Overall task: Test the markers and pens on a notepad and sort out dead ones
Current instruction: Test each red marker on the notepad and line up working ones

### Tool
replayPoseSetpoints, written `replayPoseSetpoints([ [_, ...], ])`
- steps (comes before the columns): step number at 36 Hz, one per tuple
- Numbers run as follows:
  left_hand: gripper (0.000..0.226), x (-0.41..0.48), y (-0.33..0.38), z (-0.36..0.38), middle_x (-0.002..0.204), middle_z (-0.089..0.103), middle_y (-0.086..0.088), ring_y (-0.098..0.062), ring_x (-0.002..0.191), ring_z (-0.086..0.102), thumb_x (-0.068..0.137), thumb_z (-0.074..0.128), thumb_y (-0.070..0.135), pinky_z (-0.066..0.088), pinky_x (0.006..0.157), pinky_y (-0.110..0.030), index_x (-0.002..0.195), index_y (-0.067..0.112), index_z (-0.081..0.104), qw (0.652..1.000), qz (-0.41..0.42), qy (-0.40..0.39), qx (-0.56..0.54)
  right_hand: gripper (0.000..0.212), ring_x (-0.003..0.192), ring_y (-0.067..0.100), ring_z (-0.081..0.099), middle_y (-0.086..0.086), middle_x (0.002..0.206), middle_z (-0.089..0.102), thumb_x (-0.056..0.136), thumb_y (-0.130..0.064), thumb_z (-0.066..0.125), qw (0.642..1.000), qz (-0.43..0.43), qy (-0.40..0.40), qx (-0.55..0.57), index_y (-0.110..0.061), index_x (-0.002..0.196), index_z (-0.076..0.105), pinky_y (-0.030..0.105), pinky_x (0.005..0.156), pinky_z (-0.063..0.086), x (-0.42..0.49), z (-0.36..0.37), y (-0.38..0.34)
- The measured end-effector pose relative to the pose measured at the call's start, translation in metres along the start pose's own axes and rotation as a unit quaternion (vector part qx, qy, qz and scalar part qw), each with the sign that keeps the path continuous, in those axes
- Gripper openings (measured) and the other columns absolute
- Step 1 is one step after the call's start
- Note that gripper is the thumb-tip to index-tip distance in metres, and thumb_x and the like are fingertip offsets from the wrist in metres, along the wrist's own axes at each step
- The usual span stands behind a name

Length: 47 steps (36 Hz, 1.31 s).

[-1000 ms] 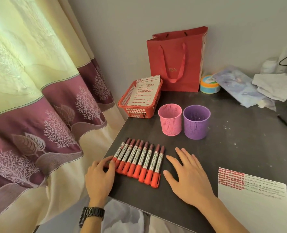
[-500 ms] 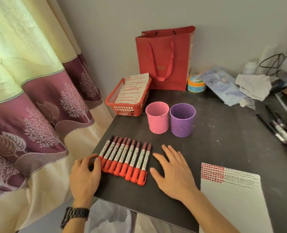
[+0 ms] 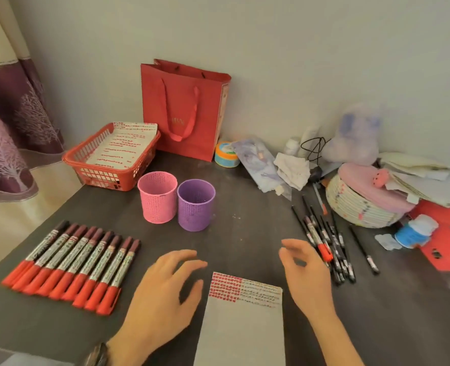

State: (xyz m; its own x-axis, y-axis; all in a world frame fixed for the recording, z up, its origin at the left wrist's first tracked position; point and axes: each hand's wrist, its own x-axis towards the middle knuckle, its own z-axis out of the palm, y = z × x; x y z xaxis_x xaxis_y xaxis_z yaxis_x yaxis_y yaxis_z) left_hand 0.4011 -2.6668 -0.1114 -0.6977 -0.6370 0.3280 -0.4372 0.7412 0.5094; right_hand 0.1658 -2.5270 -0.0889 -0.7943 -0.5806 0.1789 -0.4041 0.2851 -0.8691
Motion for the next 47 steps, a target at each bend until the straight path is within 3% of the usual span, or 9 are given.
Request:
replayPoseSetpoints([
  [4, 0.042, 0.003, 0.007, 0.023, 0.153, 0.037, 0.021, -0.002, 0.146, 0.025, 0.097, 0.046, 0.051, 0.022, 0.122, -0.032, 0.139, 0.047, 0.050, 0.997, 0.005, -0.076, -0.012, 0.019, 0.105, 0.016, 0.060, -0.006, 0.110, 0.061, 0.093, -0.024, 0.068, 0.989, 0.014, 0.062, -0.132, -0.033, 0.108, 0.064, 0.021, 0.081, 0.043, 0.017, -0.029, 0.023],
  [8, 0.045, 0.000, 0.003, 0.033, 0.159, 0.028, 0.020, -0.002, 0.150, 0.016, 0.099, 0.030, 0.060, 0.007, 0.122, -0.027, 0.141, 0.052, 0.045, 0.995, 0.004, -0.099, 0.028, 0.028, 0.108, 0.035, 0.056, 0.010, 0.115, 0.062, 0.089, -0.023, 0.069, 0.967, 0.026, 0.086, -0.238, -0.022, 0.116, 0.068, 0.043, 0.090, 0.047, 0.029, -0.044, 0.034],
  [16, 0.052, 0.003, 0.001, 0.035, 0.159, 0.026, 0.021, -0.006, 0.151, 0.015, 0.095, 0.024, 0.066, 0.019, 0.121, -0.032, 0.142, 0.054, 0.041, 0.993, -0.035, -0.111, 0.036, 0.046, 0.124, 0.037, 0.045, 0.013, 0.135, 0.052, 0.091, -0.039, 0.068, 0.928, 0.082, 0.080, -0.355, -0.023, 0.133, 0.058, 0.049, 0.090, 0.049, 0.046, -0.047, 0.043],
  [22, 0.047, 0.004, -0.001, 0.039, 0.161, 0.025, 0.019, -0.007, 0.151, 0.014, 0.098, 0.032, 0.061, 0.017, 0.119, -0.031, 0.144, 0.053, 0.039, 0.991, -0.040, -0.118, 0.047, 0.049, 0.117, 0.034, 0.052, 0.010, 0.125, 0.057, 0.091, -0.054, 0.063, 0.897, 0.115, 0.066, -0.421, -0.026, 0.131, 0.056, 0.046, 0.078, 0.053, 0.050, -0.048, 0.050],
  [31, 0.045, 0.007, 0.000, 0.038, 0.159, 0.033, 0.015, -0.009, 0.150, 0.021, 0.100, 0.038, 0.054, 0.022, 0.118, -0.031, 0.144, 0.045, 0.047, 0.993, -0.037, -0.102, 0.049, 0.038, 0.100, 0.033, 0.062, 0.008, 0.110, 0.064, 0.096, -0.054, 0.055, 0.885, 0.092, 0.072, -0.451, -0.028, 0.121, 0.064, 0.039, 0.072, 0.049, 0.054, -0.054, 0.048],
  [35, 0.046, 0.004, 0.000, 0.038, 0.158, 0.034, 0.015, -0.009, 0.149, 0.022, 0.101, 0.035, 0.052, 0.020, 0.118, -0.030, 0.145, 0.043, 0.046, 0.993, -0.034, -0.102, 0.054, 0.039, 0.077, 0.026, 0.055, 0.000, 0.084, 0.064, 0.098, -0.061, 0.042, 0.914, 0.167, 0.089, -0.359, -0.031, 0.099, 0.068, 0.031, 0.060, 0.039, 0.050, -0.061, 0.044],
  [39, 0.051, 0.003, -0.001, 0.039, 0.156, 0.036, 0.016, -0.007, 0.148, 0.024, 0.099, 0.026, 0.059, 0.023, 0.119, -0.031, 0.144, 0.043, 0.044, 0.994, -0.037, -0.095, 0.036, 0.046, 0.067, 0.019, 0.057, 0.001, 0.075, 0.068, 0.096, -0.059, 0.051, 0.954, 0.228, 0.102, -0.163, -0.020, 0.083, 0.073, 0.031, 0.060, 0.040, 0.032, -0.066, 0.038],
  [42, 0.060, 0.003, -0.001, 0.039, 0.155, 0.036, 0.019, -0.005, 0.147, 0.025, 0.094, 0.016, 0.067, 0.028, 0.118, -0.032, 0.142, 0.046, 0.045, 0.995, -0.039, -0.090, 0.019, 0.038, 0.065, 0.016, 0.051, -0.001, 0.075, 0.069, 0.097, -0.051, 0.058, 0.964, 0.244, 0.107, 0.012, -0.021, 0.084, 0.078, 0.034, 0.065, 0.041, 0.003, -0.066, 0.034],
  [47, 0.055, 0.005, 0.003, 0.030, 0.144, 0.043, 0.025, 0.002, 0.137, 0.034, 0.089, 0.023, 0.069, 0.037, 0.112, -0.027, 0.129, 0.048, 0.054, 0.994, -0.068, -0.062, -0.065, 0.033, 0.055, 0.010, 0.040, 0.000, 0.074, 0.064, 0.096, -0.045, 0.058, 0.951, 0.212, 0.007, 0.227, -0.022, 0.100, 0.082, 0.020, 0.043, 0.031, -0.062, -0.046, 0.013],
])
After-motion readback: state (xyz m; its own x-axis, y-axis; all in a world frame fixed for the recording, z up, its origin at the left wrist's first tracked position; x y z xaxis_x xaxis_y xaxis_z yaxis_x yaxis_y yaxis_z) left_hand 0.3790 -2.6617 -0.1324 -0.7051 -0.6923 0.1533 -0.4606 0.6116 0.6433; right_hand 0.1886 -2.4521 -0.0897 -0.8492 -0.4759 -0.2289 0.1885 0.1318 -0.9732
